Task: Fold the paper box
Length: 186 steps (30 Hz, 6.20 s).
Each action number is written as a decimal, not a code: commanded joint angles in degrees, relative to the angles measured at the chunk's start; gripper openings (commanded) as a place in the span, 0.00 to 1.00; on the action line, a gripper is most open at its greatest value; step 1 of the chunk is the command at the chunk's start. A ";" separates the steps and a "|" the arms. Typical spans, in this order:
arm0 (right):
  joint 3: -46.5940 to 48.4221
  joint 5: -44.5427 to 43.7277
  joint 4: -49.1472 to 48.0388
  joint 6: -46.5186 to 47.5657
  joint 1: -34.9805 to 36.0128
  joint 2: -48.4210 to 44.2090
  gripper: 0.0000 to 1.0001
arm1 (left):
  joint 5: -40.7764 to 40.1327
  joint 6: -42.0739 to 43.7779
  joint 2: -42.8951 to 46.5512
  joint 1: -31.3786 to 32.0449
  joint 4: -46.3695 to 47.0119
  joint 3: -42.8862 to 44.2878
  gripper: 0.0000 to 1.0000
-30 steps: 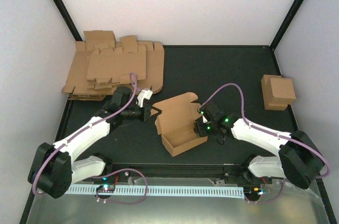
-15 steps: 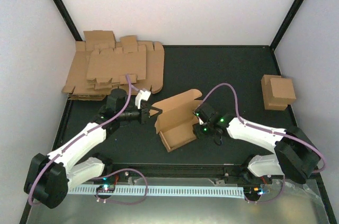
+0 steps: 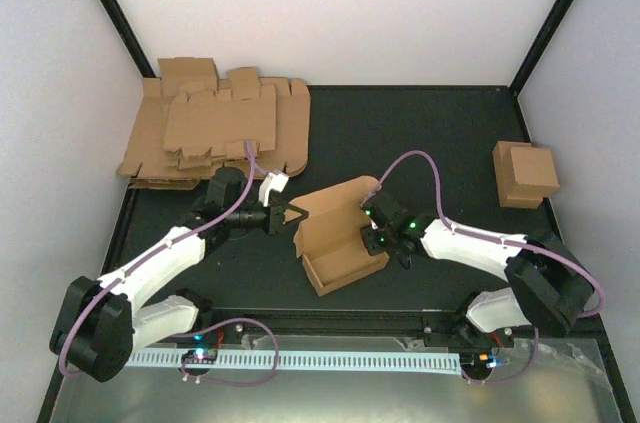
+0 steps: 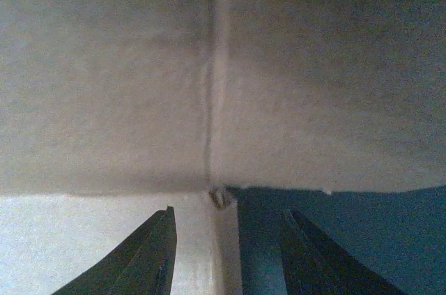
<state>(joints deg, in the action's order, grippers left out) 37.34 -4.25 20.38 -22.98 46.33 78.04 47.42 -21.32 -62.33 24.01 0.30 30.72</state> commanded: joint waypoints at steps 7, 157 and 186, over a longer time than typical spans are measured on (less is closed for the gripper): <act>1.16 -1.80 2.87 0.69 0.34 0.47 0.46 | 0.68 2.33 1.33 -0.02 -0.81 3.16 0.02; 0.44 18.89 -5.36 -6.00 -28.62 -11.63 0.05 | -37.65 -16.94 19.49 -0.02 -16.41 -8.59 0.29; -6.09 38.24 -12.13 -5.72 -27.91 -9.75 0.02 | -23.33 -24.49 10.08 2.19 3.30 -13.14 0.02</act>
<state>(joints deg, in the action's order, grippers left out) 32.77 31.86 9.76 -28.38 18.09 70.46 22.98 -44.31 -52.73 25.43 0.16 17.30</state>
